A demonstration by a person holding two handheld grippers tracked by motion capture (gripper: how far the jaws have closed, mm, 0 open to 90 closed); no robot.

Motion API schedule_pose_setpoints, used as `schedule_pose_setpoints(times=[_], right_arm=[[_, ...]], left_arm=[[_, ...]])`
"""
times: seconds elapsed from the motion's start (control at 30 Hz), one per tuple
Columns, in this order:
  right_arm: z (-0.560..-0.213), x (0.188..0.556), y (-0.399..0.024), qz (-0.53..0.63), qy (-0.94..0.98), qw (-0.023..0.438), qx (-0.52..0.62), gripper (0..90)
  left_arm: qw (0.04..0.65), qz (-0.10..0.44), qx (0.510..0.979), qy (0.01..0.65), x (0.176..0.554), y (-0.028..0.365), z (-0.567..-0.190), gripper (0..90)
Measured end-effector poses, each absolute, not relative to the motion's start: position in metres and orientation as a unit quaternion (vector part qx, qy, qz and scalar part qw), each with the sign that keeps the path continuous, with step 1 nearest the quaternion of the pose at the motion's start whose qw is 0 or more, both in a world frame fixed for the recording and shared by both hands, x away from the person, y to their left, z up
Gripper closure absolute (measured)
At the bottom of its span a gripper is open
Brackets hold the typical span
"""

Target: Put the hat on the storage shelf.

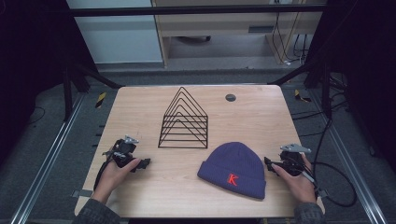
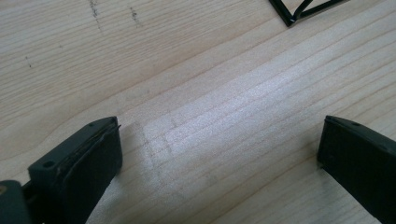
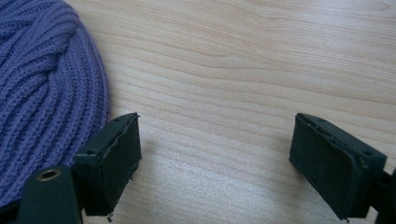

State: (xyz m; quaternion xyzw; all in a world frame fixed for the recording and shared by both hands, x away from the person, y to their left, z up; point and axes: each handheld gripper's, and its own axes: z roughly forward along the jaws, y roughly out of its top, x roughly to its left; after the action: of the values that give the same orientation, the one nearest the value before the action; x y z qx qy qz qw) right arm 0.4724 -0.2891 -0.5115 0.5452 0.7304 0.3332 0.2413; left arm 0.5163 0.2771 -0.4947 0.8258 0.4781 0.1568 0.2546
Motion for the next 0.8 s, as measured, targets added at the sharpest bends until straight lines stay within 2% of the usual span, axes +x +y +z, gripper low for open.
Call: schedule_pose_setpoints(times=[0.27,0.33,0.63,0.8], right_arm=[[-0.510,0.472,-0.290,0.330,0.731,0.237,0.548,15.7],[-0.507,0.471,-0.291,0.324,0.732,0.227,0.555,16.9],[-0.482,0.470,-0.280,0.305,0.744,0.235,0.545,18.6],[-0.470,0.478,-0.272,0.282,0.777,0.210,0.522,21.1]], left_arm=[[0.254,0.156,0.827,0.478,0.516,0.277,-0.495,0.0],[0.253,0.156,0.827,0.478,0.516,0.277,-0.494,0.0],[0.256,0.156,0.830,0.471,0.514,0.277,-0.495,0.0],[0.256,0.156,0.830,0.471,0.514,0.277,-0.495,0.0]])
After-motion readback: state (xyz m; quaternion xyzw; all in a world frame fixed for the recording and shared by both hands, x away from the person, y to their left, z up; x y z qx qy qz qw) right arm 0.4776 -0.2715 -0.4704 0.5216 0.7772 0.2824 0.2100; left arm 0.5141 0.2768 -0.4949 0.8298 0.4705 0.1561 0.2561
